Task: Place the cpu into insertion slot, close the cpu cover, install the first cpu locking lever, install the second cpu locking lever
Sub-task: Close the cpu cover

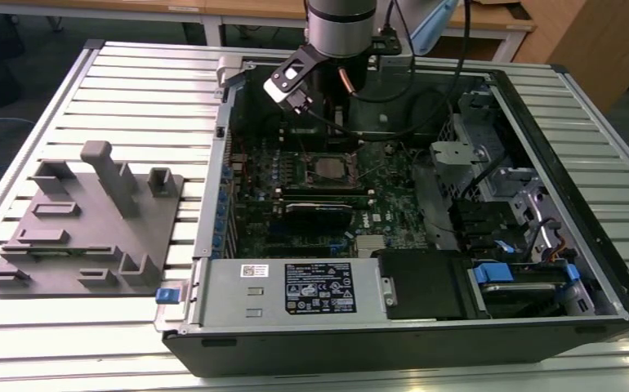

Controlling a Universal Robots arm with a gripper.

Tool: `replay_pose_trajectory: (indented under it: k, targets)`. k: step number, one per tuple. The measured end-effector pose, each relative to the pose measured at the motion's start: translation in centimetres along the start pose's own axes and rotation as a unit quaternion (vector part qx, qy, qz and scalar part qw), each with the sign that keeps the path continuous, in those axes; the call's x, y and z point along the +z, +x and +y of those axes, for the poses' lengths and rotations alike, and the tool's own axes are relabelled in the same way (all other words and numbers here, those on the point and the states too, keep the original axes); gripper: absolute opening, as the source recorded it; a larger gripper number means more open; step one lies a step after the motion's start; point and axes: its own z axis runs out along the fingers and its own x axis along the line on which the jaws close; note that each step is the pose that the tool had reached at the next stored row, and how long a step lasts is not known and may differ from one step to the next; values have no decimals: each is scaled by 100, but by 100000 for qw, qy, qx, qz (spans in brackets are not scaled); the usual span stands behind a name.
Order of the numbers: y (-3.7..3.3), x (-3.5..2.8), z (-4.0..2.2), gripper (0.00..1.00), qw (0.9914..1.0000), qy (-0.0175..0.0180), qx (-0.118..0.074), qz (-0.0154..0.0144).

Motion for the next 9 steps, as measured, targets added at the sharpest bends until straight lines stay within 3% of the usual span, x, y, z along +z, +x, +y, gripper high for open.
replay_pose_trajectory:
  k: [9]
  targets:
    - [1,-97,7,10,100000,-15,3,27]
